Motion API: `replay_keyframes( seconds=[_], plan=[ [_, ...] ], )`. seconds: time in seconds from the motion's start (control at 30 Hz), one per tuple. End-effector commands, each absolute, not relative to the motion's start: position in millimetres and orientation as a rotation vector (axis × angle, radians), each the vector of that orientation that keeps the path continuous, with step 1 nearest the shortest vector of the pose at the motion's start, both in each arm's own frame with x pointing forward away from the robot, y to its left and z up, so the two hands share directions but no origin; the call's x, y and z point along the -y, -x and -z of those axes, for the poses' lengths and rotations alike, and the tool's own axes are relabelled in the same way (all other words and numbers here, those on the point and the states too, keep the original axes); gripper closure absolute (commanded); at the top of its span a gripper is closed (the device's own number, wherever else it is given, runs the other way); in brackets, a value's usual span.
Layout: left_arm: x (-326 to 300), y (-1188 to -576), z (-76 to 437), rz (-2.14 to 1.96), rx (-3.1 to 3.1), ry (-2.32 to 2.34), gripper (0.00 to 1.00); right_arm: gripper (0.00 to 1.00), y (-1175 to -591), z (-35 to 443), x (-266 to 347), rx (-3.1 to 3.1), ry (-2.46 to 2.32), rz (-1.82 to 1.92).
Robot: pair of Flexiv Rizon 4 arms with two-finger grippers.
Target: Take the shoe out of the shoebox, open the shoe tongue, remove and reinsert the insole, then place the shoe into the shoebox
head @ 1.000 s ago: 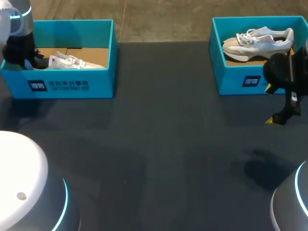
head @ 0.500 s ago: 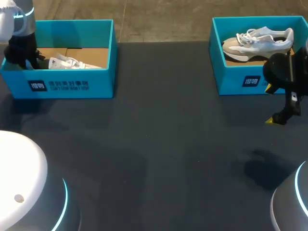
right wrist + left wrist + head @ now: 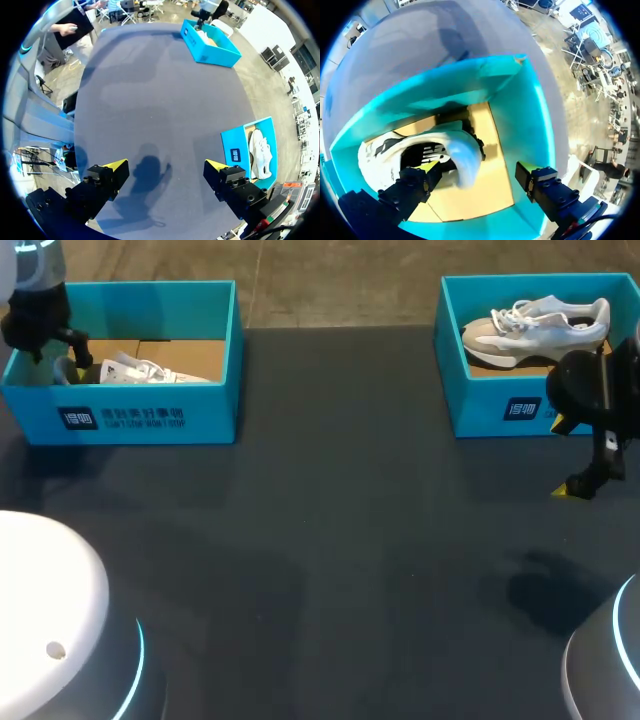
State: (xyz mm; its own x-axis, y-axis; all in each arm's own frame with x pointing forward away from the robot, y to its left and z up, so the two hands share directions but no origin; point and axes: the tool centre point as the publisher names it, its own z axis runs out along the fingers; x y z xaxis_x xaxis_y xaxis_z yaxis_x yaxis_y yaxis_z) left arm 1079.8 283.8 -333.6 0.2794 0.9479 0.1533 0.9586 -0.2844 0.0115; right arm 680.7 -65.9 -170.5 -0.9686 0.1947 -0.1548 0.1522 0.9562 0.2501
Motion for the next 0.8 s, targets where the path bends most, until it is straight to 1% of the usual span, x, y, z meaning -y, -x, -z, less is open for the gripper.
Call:
replay_keyframes(
  seconds=[0.03, 0.33, 0.63, 0.8],
  plan=[
    [-281, -1066, 314, 0.237, 1.856, 2.447, 0.00, 0.00, -683, 171, 65, -2.935, -0.262, -0.351],
    [-277, -1070, 273, 0.288, 2.017, 2.406, 0.00, 0.00, -683, 171, 65, -2.935, -0.262, -0.351],
    [-288, -1083, 237, 0.163, 2.324, 2.201, 0.00, 0.00, -683, 171, 65, -2.935, -0.262, -0.351],
    [-291, -1092, 221, 0.194, 2.447, 2.072, 0.00, 0.00, -711, 177, 79, -2.882, -0.314, -0.302]
  ],
)
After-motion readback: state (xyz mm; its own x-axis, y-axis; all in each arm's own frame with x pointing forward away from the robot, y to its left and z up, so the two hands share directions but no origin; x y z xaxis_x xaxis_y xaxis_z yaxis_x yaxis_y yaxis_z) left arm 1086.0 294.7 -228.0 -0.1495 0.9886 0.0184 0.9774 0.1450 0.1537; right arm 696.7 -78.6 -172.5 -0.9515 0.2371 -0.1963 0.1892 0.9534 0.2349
